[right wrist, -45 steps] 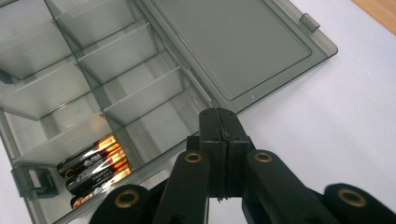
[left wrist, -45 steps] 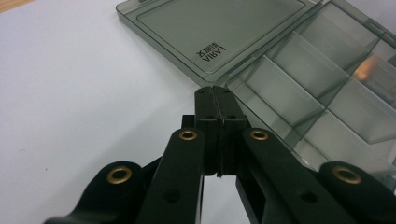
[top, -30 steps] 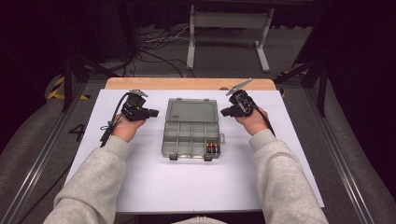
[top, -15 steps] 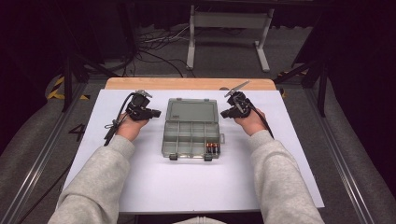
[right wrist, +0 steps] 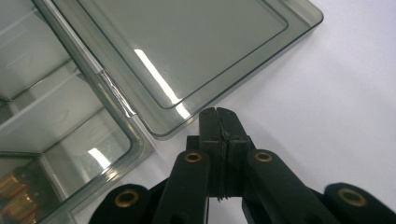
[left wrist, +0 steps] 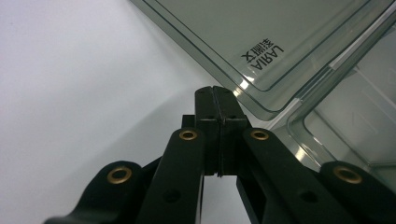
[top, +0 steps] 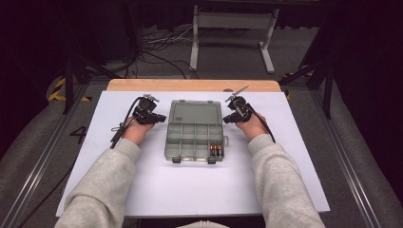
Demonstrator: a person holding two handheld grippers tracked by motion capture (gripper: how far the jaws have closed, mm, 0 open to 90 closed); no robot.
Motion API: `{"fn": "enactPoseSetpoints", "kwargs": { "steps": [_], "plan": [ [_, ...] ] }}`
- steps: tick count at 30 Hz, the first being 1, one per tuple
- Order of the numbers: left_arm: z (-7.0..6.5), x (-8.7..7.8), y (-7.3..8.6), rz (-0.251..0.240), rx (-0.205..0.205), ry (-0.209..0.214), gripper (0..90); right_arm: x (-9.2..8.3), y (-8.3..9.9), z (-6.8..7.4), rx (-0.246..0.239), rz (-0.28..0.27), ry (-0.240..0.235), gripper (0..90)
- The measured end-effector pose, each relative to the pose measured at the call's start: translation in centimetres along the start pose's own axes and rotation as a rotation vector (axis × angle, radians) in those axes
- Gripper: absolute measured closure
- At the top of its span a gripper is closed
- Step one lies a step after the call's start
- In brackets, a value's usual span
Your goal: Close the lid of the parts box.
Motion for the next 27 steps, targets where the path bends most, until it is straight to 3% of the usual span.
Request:
{"fn": "enactPoseSetpoints", "kwargs": {
  "steps": [15,18,27],
  "plan": [
    [-0.1,1.4,0.2,0.038,0.006,0.026,89.2,1.2,0.3,-0.2,0.016,0.014,-0.018,90.0],
    [0.1,1.5,0.1,0.04,-0.012,0.04,89.2,1.2,0.3,-0.3,0.017,0.009,-0.023,90.0],
    [-0.2,1.6,0.0,0.047,-0.017,0.022,89.3,1.4,0.2,-0.4,0.013,-0.002,-0.019,90.0]
  ]
}}
Point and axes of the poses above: each handheld gripper's, and its own axes: x roughly forward along the jaws, y roughly out of its underside, z roughly to its left, the point moved 1 cm from there along x, roughly forward along the jaws, and after that the axes turned 2 degrees about y, right-handed, at the moved point
